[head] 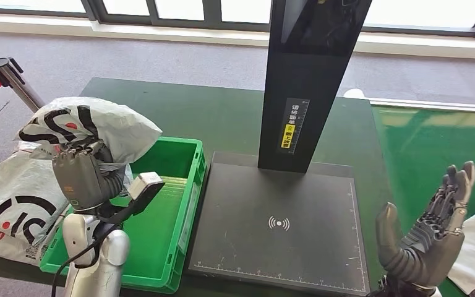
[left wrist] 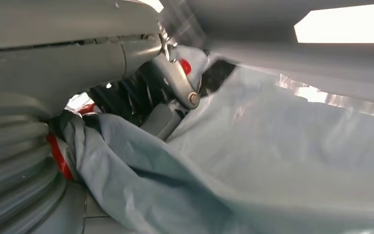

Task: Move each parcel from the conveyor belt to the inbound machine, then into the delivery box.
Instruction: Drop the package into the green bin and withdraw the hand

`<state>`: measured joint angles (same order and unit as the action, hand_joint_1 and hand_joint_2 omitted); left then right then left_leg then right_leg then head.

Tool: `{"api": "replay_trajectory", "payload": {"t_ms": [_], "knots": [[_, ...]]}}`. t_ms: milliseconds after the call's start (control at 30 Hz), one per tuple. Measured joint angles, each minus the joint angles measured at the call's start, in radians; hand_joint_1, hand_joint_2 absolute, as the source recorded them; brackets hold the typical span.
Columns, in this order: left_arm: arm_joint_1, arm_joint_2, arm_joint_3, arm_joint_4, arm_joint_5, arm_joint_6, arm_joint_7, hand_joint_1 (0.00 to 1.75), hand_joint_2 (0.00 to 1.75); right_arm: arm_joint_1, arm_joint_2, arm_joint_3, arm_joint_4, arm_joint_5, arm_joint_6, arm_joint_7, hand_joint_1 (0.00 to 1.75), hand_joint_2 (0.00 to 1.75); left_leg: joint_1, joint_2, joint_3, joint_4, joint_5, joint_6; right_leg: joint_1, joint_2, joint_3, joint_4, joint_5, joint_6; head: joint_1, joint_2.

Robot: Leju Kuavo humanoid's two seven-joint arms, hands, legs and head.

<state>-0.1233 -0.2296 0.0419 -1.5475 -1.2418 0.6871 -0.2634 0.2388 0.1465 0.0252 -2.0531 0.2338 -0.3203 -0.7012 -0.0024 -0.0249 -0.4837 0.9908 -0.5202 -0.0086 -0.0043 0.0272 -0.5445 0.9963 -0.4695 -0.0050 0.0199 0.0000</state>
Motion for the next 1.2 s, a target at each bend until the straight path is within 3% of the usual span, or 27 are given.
{"api": "replay_trajectory", "payload": {"t_ms": [67, 100, 200, 333, 967, 1200], "knots": [[0.003, 0.005, 0.006, 0.057, 0.034, -0.032, 0.063, 1.29, 1.75, -0.001, 0.0, 0.0, 0.0, 0.002, 0.017, 0.0, 0.0, 1.75, 0.0, 0.0, 0.0, 0.0, 0.0, 0.0, 0.0, 0.0, 0.0, 0.0, 0.0, 0.0, 0.0, 0.0], [0.008, 0.009, 0.006, 0.082, 0.049, -0.048, 0.086, 0.89, 1.75, -0.002, 0.0, 0.0, 0.001, 0.004, 0.024, 0.0, 0.0, 1.75, 0.0, 0.0, -0.002, 0.0, 0.0, 0.0, 0.0, 0.0, 0.0, 0.0, 0.0, 0.0, 0.0, 0.0], [0.026, 0.018, 0.003, 0.134, 0.069, -0.073, 0.12, 0.03, 1.75, -0.009, 0.0, 0.0, 0.007, 0.007, 0.042, 0.0, 0.0, 1.75, 0.0, 0.001, -0.003, 0.0, 0.0, 0.0, 0.0, 0.001, -0.001, 0.0, 0.0, 0.0, 0.0, 0.0], [0.047, 0.024, -0.009, 0.165, 0.068, -0.094, 0.151, 0.0, 0.0, -0.02, 0.0, 0.0, 0.019, 0.017, 0.055, 0.0, 0.0, 1.75, 0.0, 0.0, -0.001, 0.0, 0.0, 0.0, 0.0, 0.0, -0.002, 0.0, 0.0, 0.0, 0.0, 0.0], [0.074, 0.029, -0.046, 0.151, 0.082, -0.083, 0.157, 0.0, 0.0, -0.03, 0.0, 0.0, 0.039, 0.019, 0.056, 0.0, 0.0, 1.75, 0.0, 0.0, -0.009, 0.0, 0.0, 0.0, 0.0, 0.0, -0.002, 0.0, 0.0, 0.0, 0.0, 0.0], [0.112, 0.033, -0.067, 0.078, 0.143, -0.049, 0.131, 0.0, 0.0, -0.029, 0.0, 0.0, 0.042, 0.017, 0.041, 0.0, 0.0, 1.75, 0.0, 0.0, -0.009, 0.0, 0.0, 0.0, 0.0, 0.0, -0.003, 0.0, 0.0, 0.0, 0.0, 0.0]]}}
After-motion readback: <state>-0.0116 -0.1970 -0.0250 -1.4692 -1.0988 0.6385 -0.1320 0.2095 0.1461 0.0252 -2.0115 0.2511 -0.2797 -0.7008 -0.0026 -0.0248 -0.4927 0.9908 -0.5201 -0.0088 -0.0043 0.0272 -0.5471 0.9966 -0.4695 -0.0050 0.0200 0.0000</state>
